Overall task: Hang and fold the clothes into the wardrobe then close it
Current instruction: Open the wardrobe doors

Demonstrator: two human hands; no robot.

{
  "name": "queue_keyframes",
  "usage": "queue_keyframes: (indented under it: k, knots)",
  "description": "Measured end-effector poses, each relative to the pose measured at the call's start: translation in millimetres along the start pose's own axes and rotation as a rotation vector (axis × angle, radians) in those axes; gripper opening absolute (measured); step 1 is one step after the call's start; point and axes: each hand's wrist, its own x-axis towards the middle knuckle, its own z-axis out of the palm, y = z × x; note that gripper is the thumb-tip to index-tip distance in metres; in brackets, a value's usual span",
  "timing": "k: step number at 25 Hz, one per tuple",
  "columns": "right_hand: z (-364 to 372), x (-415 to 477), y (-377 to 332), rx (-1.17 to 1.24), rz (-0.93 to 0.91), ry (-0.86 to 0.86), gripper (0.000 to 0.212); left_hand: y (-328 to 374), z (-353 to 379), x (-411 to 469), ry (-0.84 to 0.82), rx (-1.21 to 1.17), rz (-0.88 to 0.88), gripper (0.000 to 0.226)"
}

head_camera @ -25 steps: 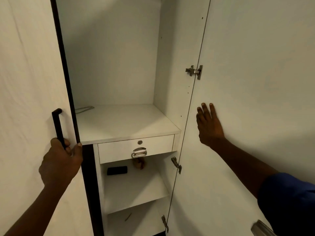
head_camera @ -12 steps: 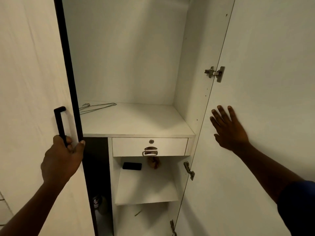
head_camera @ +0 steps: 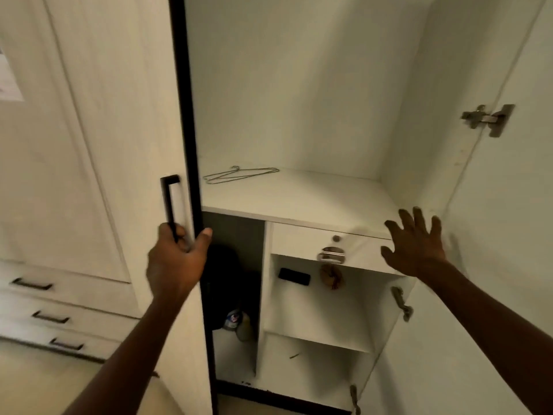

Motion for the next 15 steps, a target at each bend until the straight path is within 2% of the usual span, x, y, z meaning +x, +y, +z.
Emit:
queue_keyframes:
  k: [4, 7, 11, 15]
  knots:
    - [-27, 0, -147, 0.556, -0.479, -0.058, 0.069, -21, -39, 2, 0.101, 0.014, 0.035, 0.048]
    - [-64, -14, -251, 0.892, -0.74, -0.07, 0.06, -33, -68, 1, 0.119, 0.062, 0.046, 0.052]
    - [-132, -43, -369, 1.331, -0.907, -0.083, 0.052, -64, -114, 13, 0.218, 0.062, 0.078, 0.05]
    - [-175, -68, -455, 1.533, -1.086, -0.077, 0.069, -94, -164, 28, 0.173, -0.051, 0.206, 0.043]
